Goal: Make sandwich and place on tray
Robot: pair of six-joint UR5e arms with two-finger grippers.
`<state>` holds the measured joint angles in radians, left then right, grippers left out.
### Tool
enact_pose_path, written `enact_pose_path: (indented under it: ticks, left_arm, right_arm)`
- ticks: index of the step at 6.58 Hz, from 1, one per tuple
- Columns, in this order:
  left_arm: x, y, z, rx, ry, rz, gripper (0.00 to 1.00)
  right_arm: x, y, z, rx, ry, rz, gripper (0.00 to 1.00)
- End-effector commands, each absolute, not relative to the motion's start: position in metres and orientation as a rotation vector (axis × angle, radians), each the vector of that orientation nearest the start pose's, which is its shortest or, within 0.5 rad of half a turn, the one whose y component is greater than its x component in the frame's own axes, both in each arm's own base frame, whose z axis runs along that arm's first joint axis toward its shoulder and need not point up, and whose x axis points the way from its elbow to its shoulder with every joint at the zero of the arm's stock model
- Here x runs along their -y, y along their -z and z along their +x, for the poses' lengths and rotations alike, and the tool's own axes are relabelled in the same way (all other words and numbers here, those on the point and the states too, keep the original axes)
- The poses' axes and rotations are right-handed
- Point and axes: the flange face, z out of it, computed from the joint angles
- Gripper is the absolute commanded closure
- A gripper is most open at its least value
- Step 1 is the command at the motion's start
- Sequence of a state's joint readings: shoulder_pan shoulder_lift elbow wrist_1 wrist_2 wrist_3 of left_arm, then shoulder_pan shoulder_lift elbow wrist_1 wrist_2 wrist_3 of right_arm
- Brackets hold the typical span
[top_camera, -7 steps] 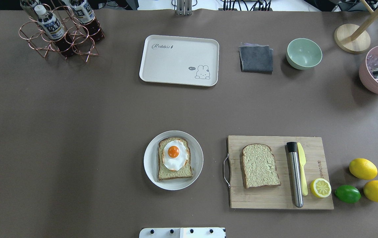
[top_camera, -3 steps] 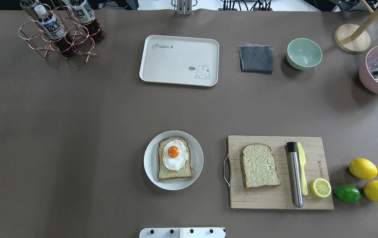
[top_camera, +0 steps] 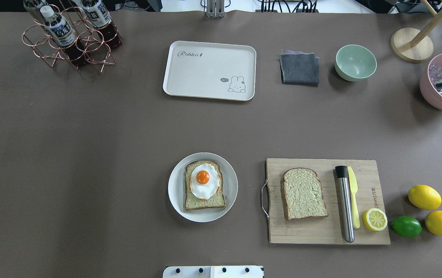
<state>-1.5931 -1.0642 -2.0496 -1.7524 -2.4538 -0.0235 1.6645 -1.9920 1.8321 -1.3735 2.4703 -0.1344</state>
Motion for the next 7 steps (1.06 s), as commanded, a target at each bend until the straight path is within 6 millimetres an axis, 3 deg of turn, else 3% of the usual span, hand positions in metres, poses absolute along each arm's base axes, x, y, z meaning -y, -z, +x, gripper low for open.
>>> enact_pose_path:
  ticks: [1,3,4,5,6,7]
  left_arm:
    - [0.281,-0.591,-0.062,-0.890,-0.055,0.213,0.02]
    - [0.279,-0.589,-0.059,-0.949,-0.029,0.191,0.03]
    - [0.281,-0.587,-0.058,-0.949,-0.032,0.195,0.03]
    - [0.281,-0.590,-0.058,-0.949,-0.029,0.191,0.04]
    - [0.282,-0.591,-0.058,-0.949,-0.032,0.196,0.04]
    - [0.282,-0.594,-0.058,-0.949,-0.036,0.201,0.04]
  right_arm:
    - [0.324,-0.650,0.065,0.895,0.074,0.126,0.00]
    - [0.342,-0.618,0.035,0.917,0.105,0.126,0.00]
    - [0.349,-0.600,0.007,0.970,0.107,0.127,0.01]
    - [0.358,-0.578,-0.030,1.011,0.072,0.122,0.02]
    - [0.374,-0.549,-0.079,1.053,0.051,0.074,0.06]
    - [0.384,-0.528,-0.107,1.078,0.043,0.042,0.06]
